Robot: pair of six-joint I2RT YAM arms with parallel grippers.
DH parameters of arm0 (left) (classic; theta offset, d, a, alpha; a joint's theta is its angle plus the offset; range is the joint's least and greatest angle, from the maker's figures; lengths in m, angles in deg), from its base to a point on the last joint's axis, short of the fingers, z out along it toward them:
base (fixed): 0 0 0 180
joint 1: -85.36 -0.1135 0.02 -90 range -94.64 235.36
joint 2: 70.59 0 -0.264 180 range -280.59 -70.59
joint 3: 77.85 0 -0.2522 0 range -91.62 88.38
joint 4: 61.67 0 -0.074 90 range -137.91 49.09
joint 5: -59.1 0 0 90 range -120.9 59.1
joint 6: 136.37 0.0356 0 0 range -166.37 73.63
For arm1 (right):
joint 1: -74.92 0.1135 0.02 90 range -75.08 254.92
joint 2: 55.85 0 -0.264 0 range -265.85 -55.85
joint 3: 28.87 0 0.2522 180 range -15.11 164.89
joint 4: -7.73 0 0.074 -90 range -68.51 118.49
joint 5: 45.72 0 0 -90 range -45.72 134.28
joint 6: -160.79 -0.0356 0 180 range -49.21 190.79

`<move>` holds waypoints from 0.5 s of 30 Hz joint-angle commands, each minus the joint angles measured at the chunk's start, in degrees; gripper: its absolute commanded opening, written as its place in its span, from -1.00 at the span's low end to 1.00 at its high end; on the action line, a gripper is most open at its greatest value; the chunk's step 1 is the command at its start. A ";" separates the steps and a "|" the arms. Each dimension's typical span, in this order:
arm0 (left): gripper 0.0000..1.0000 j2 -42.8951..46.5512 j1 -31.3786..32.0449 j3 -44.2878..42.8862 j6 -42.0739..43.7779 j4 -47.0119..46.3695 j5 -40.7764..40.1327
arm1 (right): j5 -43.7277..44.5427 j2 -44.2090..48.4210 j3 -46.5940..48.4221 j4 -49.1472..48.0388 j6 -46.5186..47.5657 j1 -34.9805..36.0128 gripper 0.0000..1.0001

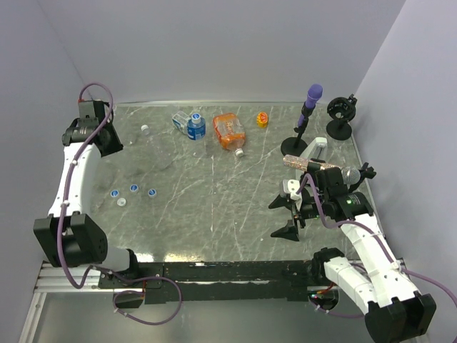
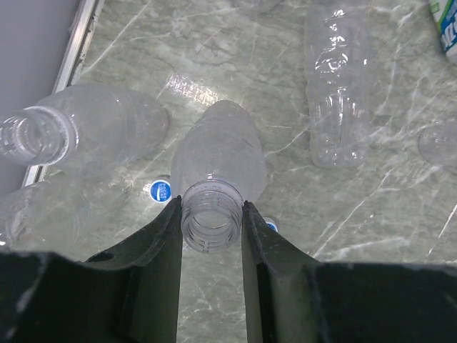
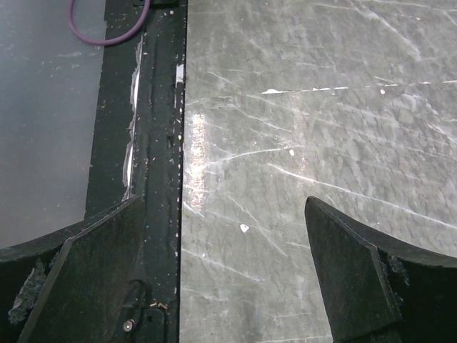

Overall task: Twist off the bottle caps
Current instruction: Place the plastic bottle at the center of the board.

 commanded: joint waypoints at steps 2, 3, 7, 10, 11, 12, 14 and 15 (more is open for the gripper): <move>-0.95 -1.77 -0.68 -1.31 1.28 -1.54 1.39 | -1.72 0.05 -0.02 -1.17 1.10 -0.30 0.98; -0.92 -2.30 -0.68 -1.58 1.28 -1.36 1.30 | -1.72 -0.12 -0.02 -1.08 1.27 -0.30 0.98; -0.70 -4.50 -0.68 -3.33 1.28 -0.14 0.60 | -1.90 -0.22 -0.02 -1.08 1.27 -0.30 0.98; -0.53 -5.64 -0.68 -4.22 1.37 0.39 -0.10 | -1.81 -0.21 -0.02 -1.17 1.10 -0.30 0.99; -0.47 -5.99 -0.68 -4.30 1.46 0.57 -0.11 | -1.81 -0.21 -0.02 -1.08 1.10 -0.30 0.98; -0.41 -6.35 -0.60 -4.39 1.46 0.66 0.16 | -1.90 -0.21 -0.02 -1.08 1.18 -0.30 0.98; -0.33 -6.87 -0.68 -4.57 1.46 1.01 0.25 | -1.90 -0.30 -0.02 -1.08 1.18 -0.30 0.98; -0.29 -7.14 -0.60 -4.74 1.29 1.18 0.25 | -1.81 -0.30 -0.02 -1.08 1.18 -0.30 0.98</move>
